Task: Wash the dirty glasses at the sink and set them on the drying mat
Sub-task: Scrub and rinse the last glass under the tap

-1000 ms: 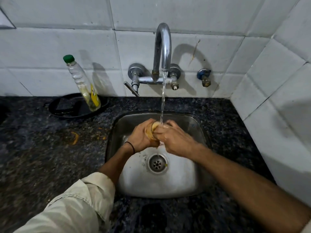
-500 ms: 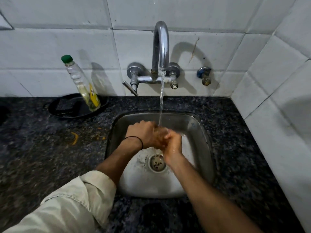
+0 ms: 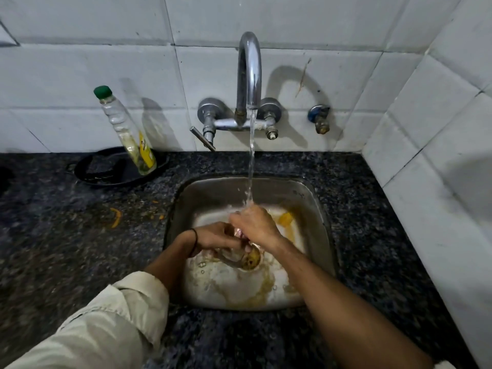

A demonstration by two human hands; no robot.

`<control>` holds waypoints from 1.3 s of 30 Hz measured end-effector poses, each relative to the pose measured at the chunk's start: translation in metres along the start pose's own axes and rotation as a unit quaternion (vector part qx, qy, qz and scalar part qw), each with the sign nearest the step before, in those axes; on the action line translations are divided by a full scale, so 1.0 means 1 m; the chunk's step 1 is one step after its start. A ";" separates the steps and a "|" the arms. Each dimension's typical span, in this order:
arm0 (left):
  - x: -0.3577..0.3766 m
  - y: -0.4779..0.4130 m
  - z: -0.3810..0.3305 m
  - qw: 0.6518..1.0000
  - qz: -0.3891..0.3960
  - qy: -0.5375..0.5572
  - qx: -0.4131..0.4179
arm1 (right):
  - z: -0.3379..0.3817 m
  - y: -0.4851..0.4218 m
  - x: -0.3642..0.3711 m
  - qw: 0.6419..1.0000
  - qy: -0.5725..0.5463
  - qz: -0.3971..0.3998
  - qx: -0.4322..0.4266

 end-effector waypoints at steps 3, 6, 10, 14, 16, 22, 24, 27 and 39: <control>0.012 0.003 0.004 0.963 0.023 0.236 0.131 | 0.022 0.004 -0.017 0.989 0.092 0.017 -0.113; 0.019 -0.004 -0.015 0.948 -0.178 0.177 0.196 | 0.035 0.008 -0.027 0.981 0.147 -0.095 -0.087; 0.036 -0.020 -0.033 0.894 -0.405 0.047 0.185 | 0.051 0.009 -0.029 0.961 0.217 -0.171 -0.004; 0.023 -0.014 -0.035 0.922 -0.209 0.241 0.220 | 0.058 0.007 -0.056 0.955 0.263 -0.078 -0.111; 0.013 -0.002 -0.036 0.914 -0.059 0.308 0.257 | 0.060 0.012 -0.069 0.955 0.232 0.013 -0.183; 0.019 -0.009 -0.062 0.881 -0.431 -0.051 0.189 | 0.073 0.015 -0.056 0.971 0.156 -0.173 -0.058; 0.025 -0.009 -0.064 0.852 -0.485 -0.027 0.197 | 0.075 0.013 -0.052 0.958 0.198 -0.204 -0.029; 0.017 -0.007 -0.059 0.925 -0.293 0.120 0.208 | 0.070 0.005 -0.066 0.952 0.251 -0.147 -0.095; 0.021 -0.011 -0.062 0.887 -0.405 0.081 0.207 | 0.079 0.008 -0.058 0.946 0.246 -0.201 -0.062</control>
Point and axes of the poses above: each hand's wrist, its own y-axis away from the middle knuckle, its own x-axis out of the palm, z = x × y, the point moved 2 cm from there along -y, towards the middle knuckle, and after that the axes turned 10 degrees about y, right-handed, at the moved point
